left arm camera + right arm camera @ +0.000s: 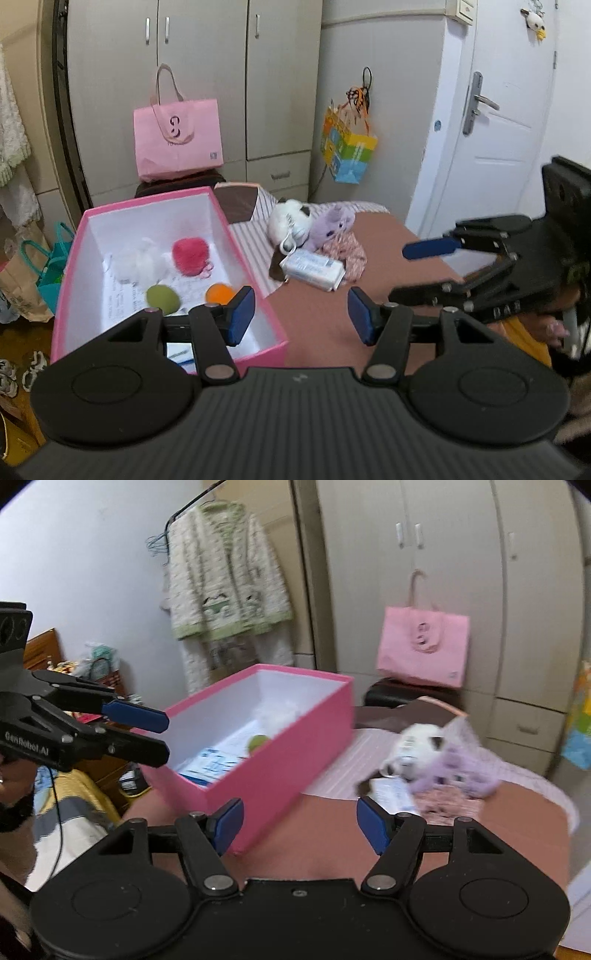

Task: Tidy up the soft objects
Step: 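Move the left gripper to the small white wipes pack while the right gripper approaches the pink floral scrunchie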

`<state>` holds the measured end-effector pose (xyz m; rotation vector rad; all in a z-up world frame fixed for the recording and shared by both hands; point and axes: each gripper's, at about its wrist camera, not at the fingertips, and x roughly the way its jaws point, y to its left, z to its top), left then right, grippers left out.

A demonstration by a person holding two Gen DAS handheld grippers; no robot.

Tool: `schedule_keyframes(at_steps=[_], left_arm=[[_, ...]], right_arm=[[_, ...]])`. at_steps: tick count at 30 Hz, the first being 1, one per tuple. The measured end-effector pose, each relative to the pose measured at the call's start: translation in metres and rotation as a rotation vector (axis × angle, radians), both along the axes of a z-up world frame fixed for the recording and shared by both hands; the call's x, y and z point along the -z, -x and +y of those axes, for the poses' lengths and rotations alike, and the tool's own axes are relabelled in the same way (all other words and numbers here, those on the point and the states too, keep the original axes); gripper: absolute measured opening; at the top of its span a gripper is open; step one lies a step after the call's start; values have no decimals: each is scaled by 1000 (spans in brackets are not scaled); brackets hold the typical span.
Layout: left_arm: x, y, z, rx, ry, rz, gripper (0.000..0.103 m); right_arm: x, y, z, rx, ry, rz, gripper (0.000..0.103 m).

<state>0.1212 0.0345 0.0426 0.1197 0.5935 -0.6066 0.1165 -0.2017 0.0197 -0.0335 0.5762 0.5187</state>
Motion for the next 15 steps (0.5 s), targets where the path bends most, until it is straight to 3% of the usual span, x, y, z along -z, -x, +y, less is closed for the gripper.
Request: schedule_keyframes(at_steps=[6, 10, 15], left_arm=[[12, -8, -52, 44, 53, 7, 55], [25, -25, -80, 12, 69, 29, 56], [49, -54, -99, -95, 102, 79, 56]], right_arm=[[38, -23, -29, 52, -50, -12, 73], [52, -37, -39, 67, 17, -66, 73], [65, -53, -47, 50, 107, -78, 73]])
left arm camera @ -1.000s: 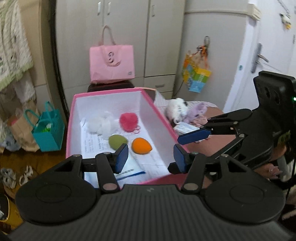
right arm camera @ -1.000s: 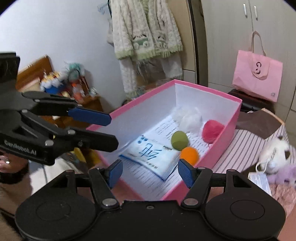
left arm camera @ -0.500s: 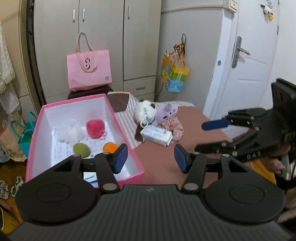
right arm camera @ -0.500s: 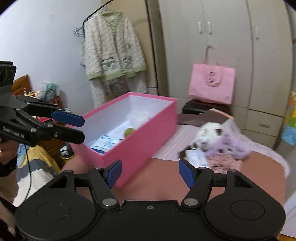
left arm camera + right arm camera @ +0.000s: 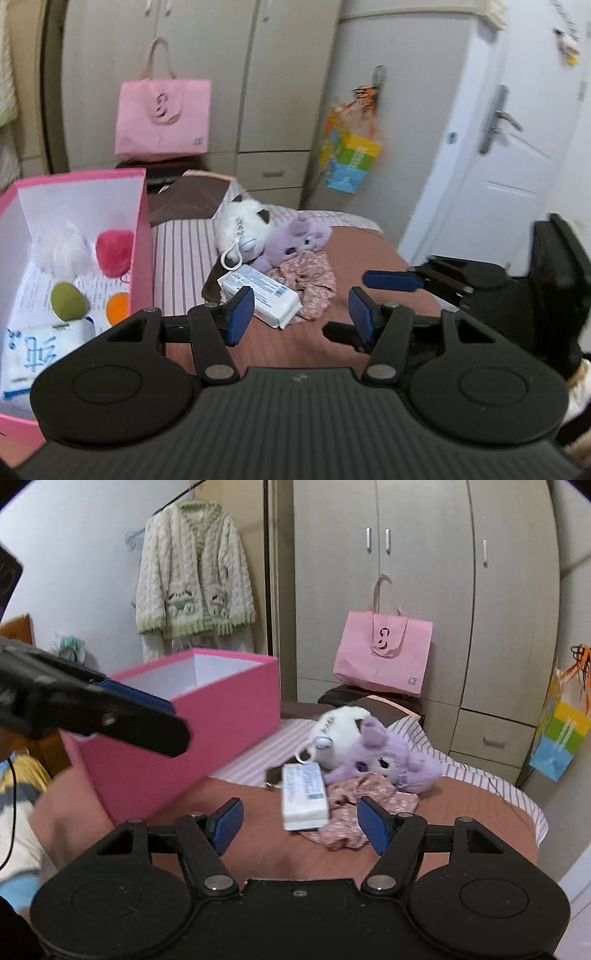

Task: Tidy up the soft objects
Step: 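Move the left gripper to the small white wipes pack while the right gripper approaches the pink floral scrunchie, then close the left gripper on the white pack while the right gripper grasps the scrunchie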

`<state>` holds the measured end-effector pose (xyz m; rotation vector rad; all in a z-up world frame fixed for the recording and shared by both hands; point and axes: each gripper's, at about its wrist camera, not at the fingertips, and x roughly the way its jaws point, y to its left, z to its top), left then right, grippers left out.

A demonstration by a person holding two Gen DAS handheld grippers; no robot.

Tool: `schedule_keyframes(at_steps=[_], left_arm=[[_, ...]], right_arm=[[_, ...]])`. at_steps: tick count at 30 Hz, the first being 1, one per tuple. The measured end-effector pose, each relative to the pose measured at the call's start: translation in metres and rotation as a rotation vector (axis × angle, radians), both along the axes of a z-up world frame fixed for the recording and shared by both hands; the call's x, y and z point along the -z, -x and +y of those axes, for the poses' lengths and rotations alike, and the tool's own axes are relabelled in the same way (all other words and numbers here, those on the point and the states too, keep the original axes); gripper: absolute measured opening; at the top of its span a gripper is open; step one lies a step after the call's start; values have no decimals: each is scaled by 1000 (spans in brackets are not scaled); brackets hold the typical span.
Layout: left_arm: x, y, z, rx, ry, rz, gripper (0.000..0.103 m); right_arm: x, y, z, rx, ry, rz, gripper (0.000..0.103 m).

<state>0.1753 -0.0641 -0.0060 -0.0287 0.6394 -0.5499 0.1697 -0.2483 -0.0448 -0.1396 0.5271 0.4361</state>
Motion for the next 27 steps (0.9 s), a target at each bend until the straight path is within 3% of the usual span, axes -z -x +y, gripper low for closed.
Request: schedule_keyframes(at_steps=[2, 6, 10, 16, 23, 27], left_arm=[[9, -13, -10, -39, -12, 9, 56], [26, -40, -29, -118, -38, 37, 56], [46, -74, -40, -212, -42, 101, 56], [71, -104, -43, -306, 54, 204, 56], [83, -105, -52, -356, -29, 163, 58], [91, -105, -52, -354, -34, 185, 59]], right_arm=[[3, -4, 0, -15, 50, -1, 74], [11, -14, 4, -89, 187, -3, 84], [21, -31, 4, -123, 289, -7, 84], [38, -63, -6, -127, 276, 34, 86], [45, -86, -17, -152, 186, 86, 90], [49, -92, -21, -168, 145, 94, 95]])
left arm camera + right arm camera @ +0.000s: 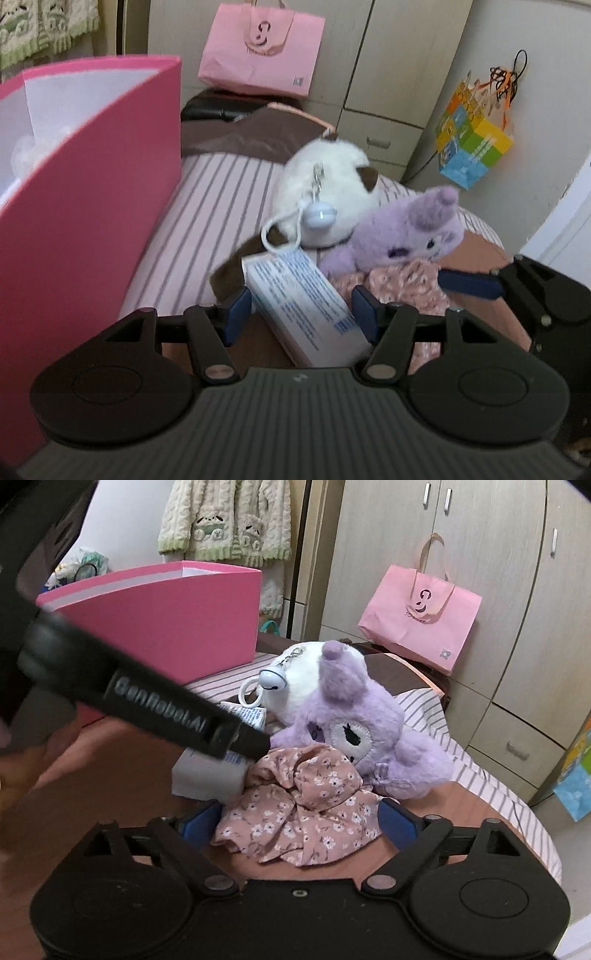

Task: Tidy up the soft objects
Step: 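Close the left gripper on the white pack while the right gripper grasps the scrunchie, then carry the white pack with the left gripper while the right gripper carries the scrunchie to the box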

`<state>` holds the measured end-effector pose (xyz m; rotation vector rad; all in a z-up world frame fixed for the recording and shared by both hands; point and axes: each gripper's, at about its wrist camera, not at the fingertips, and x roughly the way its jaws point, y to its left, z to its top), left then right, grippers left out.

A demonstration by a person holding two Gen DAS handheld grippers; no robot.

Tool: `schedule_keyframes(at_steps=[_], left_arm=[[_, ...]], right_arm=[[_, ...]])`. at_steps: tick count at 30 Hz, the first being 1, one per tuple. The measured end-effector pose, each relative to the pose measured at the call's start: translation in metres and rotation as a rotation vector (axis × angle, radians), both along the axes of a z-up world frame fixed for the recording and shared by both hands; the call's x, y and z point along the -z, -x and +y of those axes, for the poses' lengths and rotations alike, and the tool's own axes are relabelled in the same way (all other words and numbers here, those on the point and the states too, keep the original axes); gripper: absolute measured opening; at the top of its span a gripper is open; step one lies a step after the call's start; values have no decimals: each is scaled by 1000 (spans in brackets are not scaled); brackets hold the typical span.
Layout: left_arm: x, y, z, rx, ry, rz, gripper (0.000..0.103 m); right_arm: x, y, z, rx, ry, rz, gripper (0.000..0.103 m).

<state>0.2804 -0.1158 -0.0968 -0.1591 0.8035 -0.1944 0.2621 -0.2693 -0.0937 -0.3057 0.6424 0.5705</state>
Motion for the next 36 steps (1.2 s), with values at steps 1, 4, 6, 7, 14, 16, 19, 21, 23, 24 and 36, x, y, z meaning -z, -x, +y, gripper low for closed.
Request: schedule_keyframes(at_steps=[1, 4, 6, 7, 14, 16, 19, 21, 23, 24, 36], left_arm=[[0, 1, 0, 2, -4, -10, 59], [2, 5, -1, 15, -22, -29, 59], [2, 6, 0, 19, -24, -35, 56], [2, 7, -1, 21, -25, -38, 56], [3, 17, 4, 30, -17, -57, 44], [2, 21, 5, 32, -28, -69, 42], [1, 27, 8, 29, -33, -86, 41], [-1, 32, 10, 33, -37, -96, 39], [-4, 37, 12, 36, -41, -107, 38], [-5, 40, 14, 37, -41, -112, 38], [-3, 65, 30, 108, -68, -105, 35]], right_arm=[[2, -3, -2, 0, -11, 6, 96], [6, -7, -3, 5, -47, 13, 96], [8, -6, -2, 5, -49, 5, 95], [8, -5, -1, 0, -51, 2, 95], [6, 11, 1, -52, -134, 35, 38], [6, 17, 3, -36, -136, 33, 23], [4, 28, 9, -6, -125, 20, 16], [3, 36, 14, 22, -109, 5, 15], [2, 44, 18, 72, -98, 0, 15], [1, 48, 19, 91, -94, -1, 15], [-5, 88, 13, 243, -148, 50, 15]])
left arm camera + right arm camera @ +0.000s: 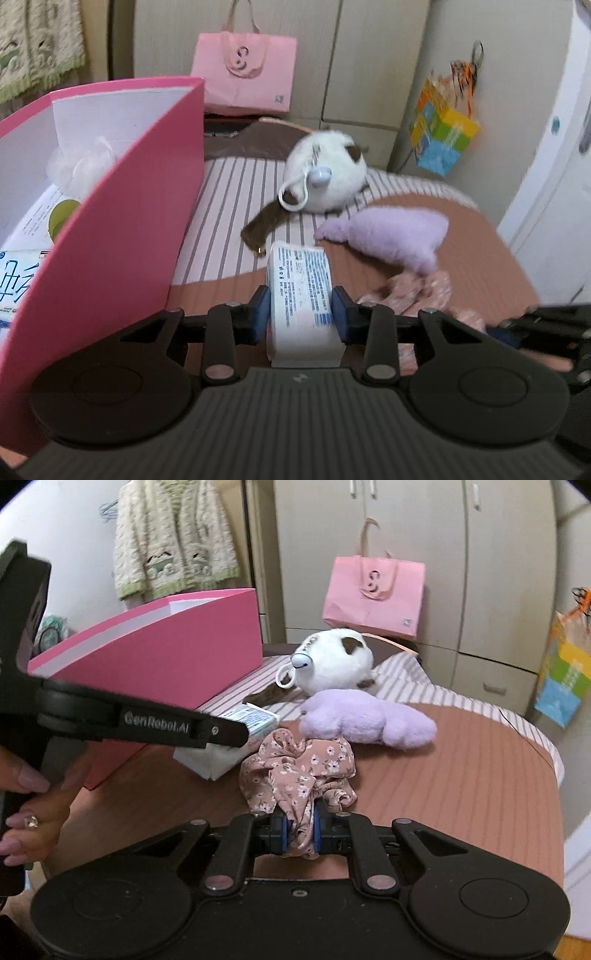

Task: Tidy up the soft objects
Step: 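Carry the white pack with the left gripper while the right gripper carries the scrunchie to the box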

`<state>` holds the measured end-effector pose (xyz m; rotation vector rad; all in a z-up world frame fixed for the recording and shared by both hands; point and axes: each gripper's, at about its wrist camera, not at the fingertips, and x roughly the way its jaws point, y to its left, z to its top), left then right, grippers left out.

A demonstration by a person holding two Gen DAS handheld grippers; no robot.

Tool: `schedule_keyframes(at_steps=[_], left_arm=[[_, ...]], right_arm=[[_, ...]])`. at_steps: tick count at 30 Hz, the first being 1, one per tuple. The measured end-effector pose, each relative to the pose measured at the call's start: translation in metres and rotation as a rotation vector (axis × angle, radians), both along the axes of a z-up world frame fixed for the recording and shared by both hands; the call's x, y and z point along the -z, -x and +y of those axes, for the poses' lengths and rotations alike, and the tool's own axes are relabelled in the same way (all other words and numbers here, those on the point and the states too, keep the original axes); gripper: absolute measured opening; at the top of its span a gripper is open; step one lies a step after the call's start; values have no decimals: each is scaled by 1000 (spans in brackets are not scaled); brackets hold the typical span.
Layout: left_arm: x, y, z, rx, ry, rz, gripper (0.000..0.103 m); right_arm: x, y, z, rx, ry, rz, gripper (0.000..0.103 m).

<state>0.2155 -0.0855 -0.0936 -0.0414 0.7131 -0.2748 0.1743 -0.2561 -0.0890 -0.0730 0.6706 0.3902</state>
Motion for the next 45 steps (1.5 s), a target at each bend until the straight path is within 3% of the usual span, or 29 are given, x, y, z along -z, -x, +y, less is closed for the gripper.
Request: schedule_keyframes(at_steps=[7, 10, 12, 15, 19, 20, 21, 23, 24, 30, 34, 42, 45], left_arm=[[4, -15, -17, 55, -92, 5, 51], [12, -21, -20, 42, -124, -17, 50], [13, -17, -20, 44, -132, -39, 40], [13, -15, -17, 43, -119, -44, 39], [9, -8, -15, 36, -116, -72, 38], [6, -4, -14, 40, -113, -90, 38], [3, -1, -14, 48, -108, -99, 38], [-5, 7, -11, 74, -93, -112, 39], [-9, 11, -9, 88, -86, -113, 38], [-26, 38, 9, 179, -13, -99, 38], [-29, 54, 23, 229, -10, -64, 38], [-41, 88, 45, 367, 17, 17, 38], [-40, 95, 56, 410, 39, 88, 38]], right_arm=[[5, 3, 0, 15, 21, 5, 20], [5, 2, 5, 4, 43, -5, 30], [6, 0, 10, -3, 66, -12, 45], [10, -4, 15, 11, 108, -40, 66], [12, -15, 12, 49, 51, -10, 72], [12, -15, 13, 50, 56, -10, 69], [11, -13, 15, 42, 68, -16, 51], [6, -9, 17, 15, 71, 2, 24], [4, -7, 16, 13, 67, 8, 19], [-7, 14, 17, 30, 27, 63, 17], [-17, 31, 21, 11, 7, 105, 17], [-36, 55, 28, -26, -12, 193, 18], [-41, 67, 37, -67, 4, 210, 18]])
